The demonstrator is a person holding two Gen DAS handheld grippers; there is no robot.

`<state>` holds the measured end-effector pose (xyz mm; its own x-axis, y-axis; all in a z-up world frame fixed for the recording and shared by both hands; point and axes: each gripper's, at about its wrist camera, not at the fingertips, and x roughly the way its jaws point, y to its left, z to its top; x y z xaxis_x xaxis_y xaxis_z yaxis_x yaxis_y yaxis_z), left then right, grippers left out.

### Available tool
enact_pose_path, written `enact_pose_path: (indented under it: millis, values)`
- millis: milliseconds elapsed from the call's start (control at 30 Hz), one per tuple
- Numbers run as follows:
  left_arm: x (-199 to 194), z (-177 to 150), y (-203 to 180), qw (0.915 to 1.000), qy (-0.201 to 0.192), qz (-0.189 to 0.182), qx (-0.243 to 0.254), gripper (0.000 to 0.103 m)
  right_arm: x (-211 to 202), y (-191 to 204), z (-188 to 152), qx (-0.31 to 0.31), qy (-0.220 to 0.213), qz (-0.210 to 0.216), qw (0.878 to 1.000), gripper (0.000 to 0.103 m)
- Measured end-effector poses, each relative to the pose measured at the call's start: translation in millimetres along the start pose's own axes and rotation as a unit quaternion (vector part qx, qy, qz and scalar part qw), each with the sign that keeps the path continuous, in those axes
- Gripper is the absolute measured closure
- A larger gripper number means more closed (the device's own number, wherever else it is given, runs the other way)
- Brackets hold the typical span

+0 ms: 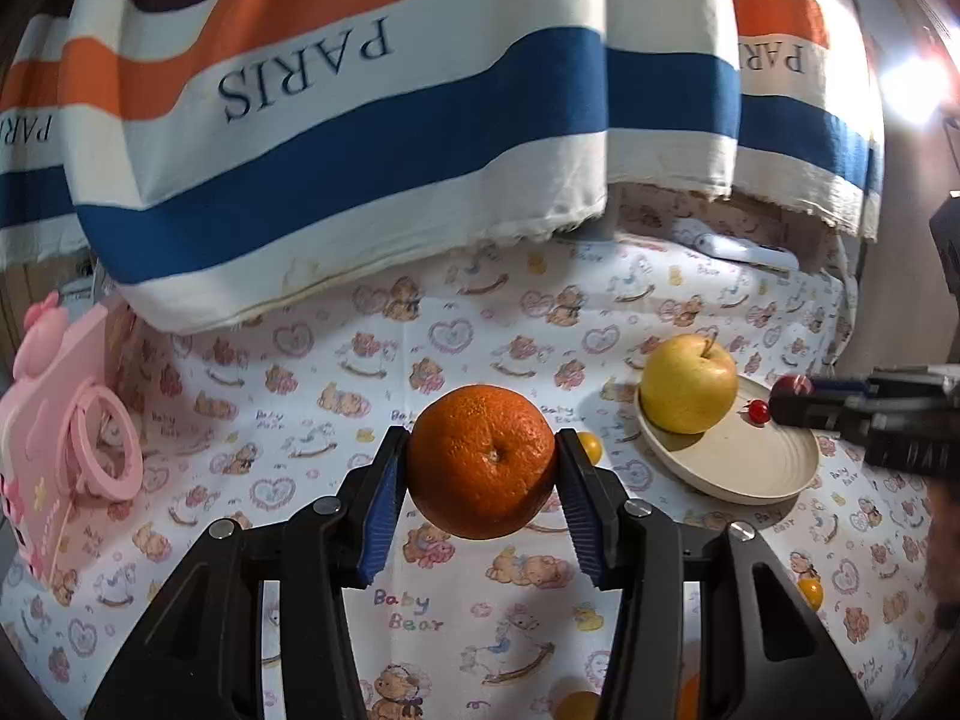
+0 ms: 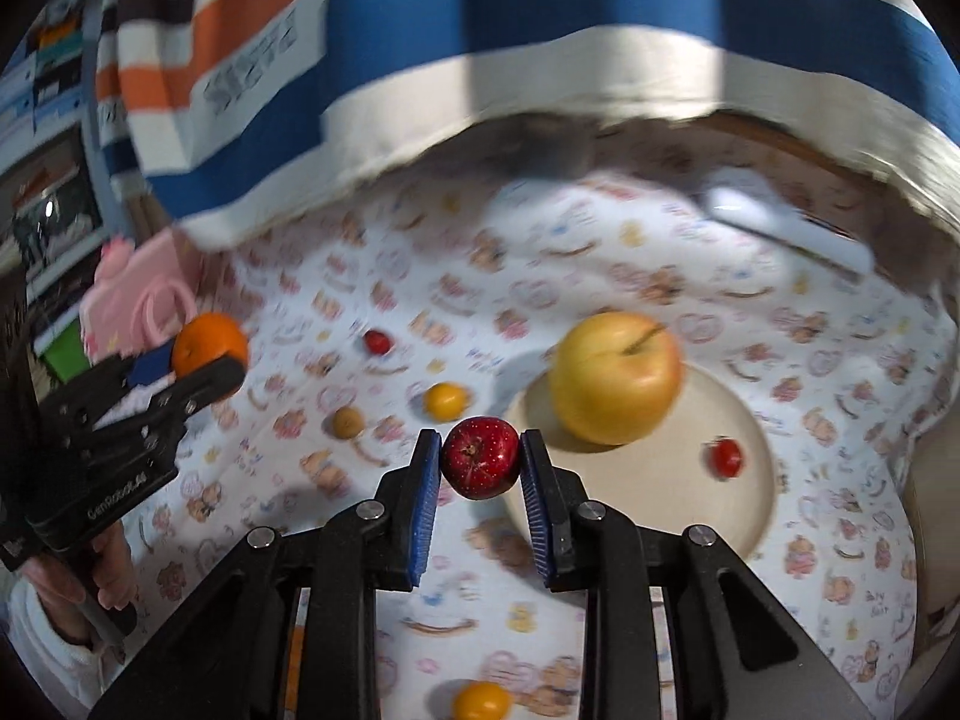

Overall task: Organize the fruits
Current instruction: 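Lift the orange with the left tool while the right tool grasps the red tomato, then carry the orange and red tomato over the cream plate with both tools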

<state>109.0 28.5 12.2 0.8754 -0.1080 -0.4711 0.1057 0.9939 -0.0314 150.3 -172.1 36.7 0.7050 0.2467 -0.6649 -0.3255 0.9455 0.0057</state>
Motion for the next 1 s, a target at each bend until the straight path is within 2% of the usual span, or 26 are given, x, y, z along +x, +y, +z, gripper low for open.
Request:
enact_pose_path:
  millis: [267,500,700,800,900,1000]
  values:
    - [-8.3,2.1,-7.4,0.9997,-0.018,-0.012,0.014,0.056,-32.5,-37.5,2.6,0.028,-0.050,-0.025,0.998,0.075]
    - [-10.9,10.0,-16.3,0.9991,-0.019,-0.024,0.028,0.056,-45.9,-50.2,2.1,0.037,-0.096,-0.037,0.994,0.075]
    - [-2.9,26.9,-41.4,0.9974,0.003,-0.043,0.057,0.056,-39.1,-65.1,0.8,0.056,-0.088,-0.048,0.993,0.075]
    - [3.2,35.5,-55.5,0.9959,0.015,-0.066,0.060,0.056,-35.3,-74.8,-1.5,0.070,-0.083,-0.052,0.993,0.075]
    - [9.7,43.8,-72.7,0.9943,0.016,-0.079,0.070,0.056,-35.5,-80.4,-2.8,0.070,-0.089,-0.077,0.991,0.075]
    - [19.5,49.4,-91.7,0.9920,0.024,-0.088,0.087,0.056,-36.3,-86.5,-3.0,0.074,-0.093,-0.079,0.990,0.075]
